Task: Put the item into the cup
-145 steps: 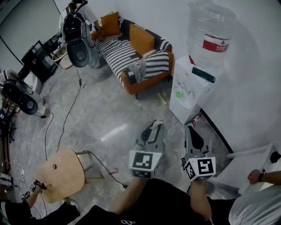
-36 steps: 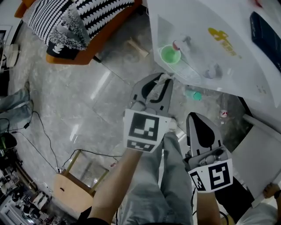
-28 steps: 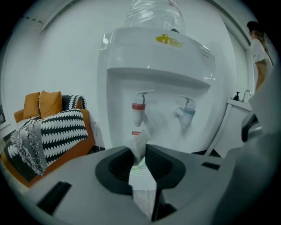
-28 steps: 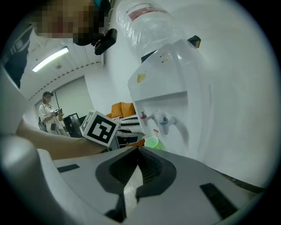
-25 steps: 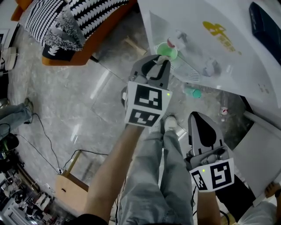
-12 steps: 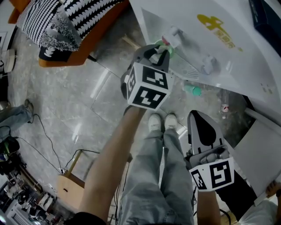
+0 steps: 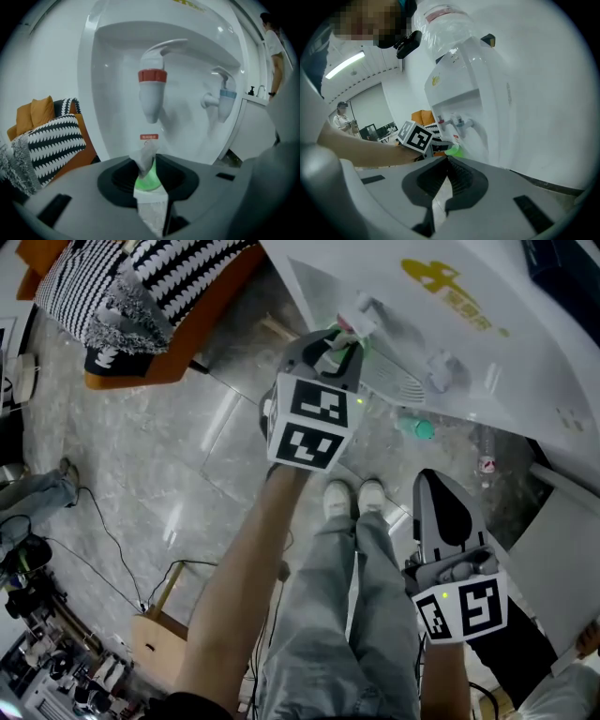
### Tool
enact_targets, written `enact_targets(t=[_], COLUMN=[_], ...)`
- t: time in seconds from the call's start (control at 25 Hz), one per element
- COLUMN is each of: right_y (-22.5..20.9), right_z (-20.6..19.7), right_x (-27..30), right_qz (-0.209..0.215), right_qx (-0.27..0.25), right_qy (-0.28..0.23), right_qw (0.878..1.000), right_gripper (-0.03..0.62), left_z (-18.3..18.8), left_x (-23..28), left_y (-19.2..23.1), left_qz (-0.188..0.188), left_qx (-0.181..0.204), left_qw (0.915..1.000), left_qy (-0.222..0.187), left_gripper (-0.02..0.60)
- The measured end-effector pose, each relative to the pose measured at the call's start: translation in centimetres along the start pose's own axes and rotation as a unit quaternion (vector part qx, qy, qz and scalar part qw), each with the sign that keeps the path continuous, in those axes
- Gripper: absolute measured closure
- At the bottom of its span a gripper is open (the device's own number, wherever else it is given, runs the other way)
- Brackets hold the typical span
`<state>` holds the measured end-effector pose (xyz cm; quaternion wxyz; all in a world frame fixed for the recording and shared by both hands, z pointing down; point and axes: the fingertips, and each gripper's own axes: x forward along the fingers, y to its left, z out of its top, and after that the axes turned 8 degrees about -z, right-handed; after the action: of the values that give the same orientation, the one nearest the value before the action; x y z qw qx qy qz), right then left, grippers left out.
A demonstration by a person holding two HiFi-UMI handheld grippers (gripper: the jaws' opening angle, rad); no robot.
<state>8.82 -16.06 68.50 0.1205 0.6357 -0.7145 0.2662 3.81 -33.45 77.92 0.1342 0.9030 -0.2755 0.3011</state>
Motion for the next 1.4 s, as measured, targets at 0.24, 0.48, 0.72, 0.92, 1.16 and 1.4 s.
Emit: enact_targets(t=[0.24, 0.48, 0.72, 0.92, 1.16, 1.4], right_y=[-0.1, 0.3, 0.7, 1.4, 3.2, 4.7], right_z=[-0.2, -0.2, -0.1, 0.3, 3.0, 7.9], right_x=[0.1, 0.2, 0.4, 0.3, -0.2, -2.0], right_qz=[-0.004, -0.003, 0.002, 0.01, 0.032, 0.048], right_qx=[0.01, 0.014, 0.011, 0.014, 0.001, -0.016], right_qy=[0.0, 0.001, -0.001, -0.002, -0.022, -0.045], right_qw=[1.0, 1.0, 1.0, 1.0, 0.999, 0.998], right_gripper=[0.583, 0.583, 0.583, 0.584, 0.583, 0.583], left_z=[0.8, 0.5, 0.0, 0.1, 1.7, 5.3], left_x=[-0.2, -1.5, -4.3, -6.7, -10.9, -16.3], left_y=[0.2, 0.6, 0.7, -0.2, -2.3, -5.1], left_qz=[-0.01, 0.006, 0.015, 0.007, -0.014, -0.024], left_qx=[-0.015, -0.019, -0.072, -0.099, -0.144, -0.157], left_qw=[0.9997, 0.9995, 0.9961, 0.9926, 0.9826, 0.9737], left_qy=[-0.018, -0.026, -0.05, -0.069, -0.116, -0.163], left_gripper=[0.434, 0.433, 0.54, 0.568, 0.569, 0.569])
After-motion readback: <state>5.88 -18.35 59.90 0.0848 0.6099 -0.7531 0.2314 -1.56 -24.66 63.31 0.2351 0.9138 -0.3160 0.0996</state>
